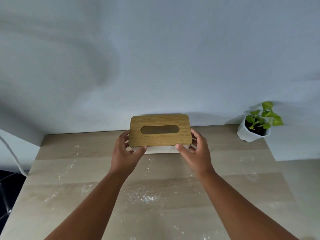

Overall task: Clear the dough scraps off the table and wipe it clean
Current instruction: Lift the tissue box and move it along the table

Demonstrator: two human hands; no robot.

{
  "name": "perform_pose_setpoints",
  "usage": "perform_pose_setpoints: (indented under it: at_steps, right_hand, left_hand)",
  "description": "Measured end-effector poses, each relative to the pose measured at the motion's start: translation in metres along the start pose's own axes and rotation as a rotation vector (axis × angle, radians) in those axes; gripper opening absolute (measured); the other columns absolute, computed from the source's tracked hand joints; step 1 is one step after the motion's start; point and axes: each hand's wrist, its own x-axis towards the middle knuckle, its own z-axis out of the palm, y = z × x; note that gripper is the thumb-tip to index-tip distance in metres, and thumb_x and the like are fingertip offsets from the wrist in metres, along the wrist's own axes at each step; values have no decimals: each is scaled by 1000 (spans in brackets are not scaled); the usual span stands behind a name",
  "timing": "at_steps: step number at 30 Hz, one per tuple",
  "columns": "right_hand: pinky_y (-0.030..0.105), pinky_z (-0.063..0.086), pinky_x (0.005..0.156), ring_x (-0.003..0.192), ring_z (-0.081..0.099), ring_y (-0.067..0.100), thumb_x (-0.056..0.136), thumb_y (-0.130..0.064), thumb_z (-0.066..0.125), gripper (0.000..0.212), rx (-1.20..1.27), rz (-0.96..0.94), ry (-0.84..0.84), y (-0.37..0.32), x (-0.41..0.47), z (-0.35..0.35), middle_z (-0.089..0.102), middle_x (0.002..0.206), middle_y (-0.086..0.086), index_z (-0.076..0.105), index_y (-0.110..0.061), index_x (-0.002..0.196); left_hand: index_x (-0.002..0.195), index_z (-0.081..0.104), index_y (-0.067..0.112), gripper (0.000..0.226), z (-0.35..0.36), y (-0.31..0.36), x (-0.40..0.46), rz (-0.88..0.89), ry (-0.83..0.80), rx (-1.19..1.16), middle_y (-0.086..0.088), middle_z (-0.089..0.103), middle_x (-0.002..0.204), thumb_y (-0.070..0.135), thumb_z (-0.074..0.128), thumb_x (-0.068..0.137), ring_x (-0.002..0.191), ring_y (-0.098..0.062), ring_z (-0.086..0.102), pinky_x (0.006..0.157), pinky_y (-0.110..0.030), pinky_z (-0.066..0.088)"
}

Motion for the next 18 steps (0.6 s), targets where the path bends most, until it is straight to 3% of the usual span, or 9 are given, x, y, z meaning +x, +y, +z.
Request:
perform_pose_setpoints:
  at_steps: [6, 18]
  right_hand:
    - [36, 55, 104, 122, 60, 2, 78, -33, 85, 74, -26, 37, 52, 6, 1, -64, 49, 139, -9, 50, -37, 143]
    - [39, 53, 108, 125, 59, 5, 82, -23, 84, 72, -31, 99, 120, 20, 23, -156, 51, 140, -6, 50, -34, 144]
  left_hand:
    - [134, 50, 46, 75, 60, 24, -15, 7, -38, -31, 19, 58, 127, 40, 88, 70, 109, 8, 61, 91, -37, 61]
    - [136, 49, 43, 75, 160, 55, -28, -9, -75, -27, 16, 56, 129, 36, 88, 72, 107, 8, 60, 92, -37, 61]
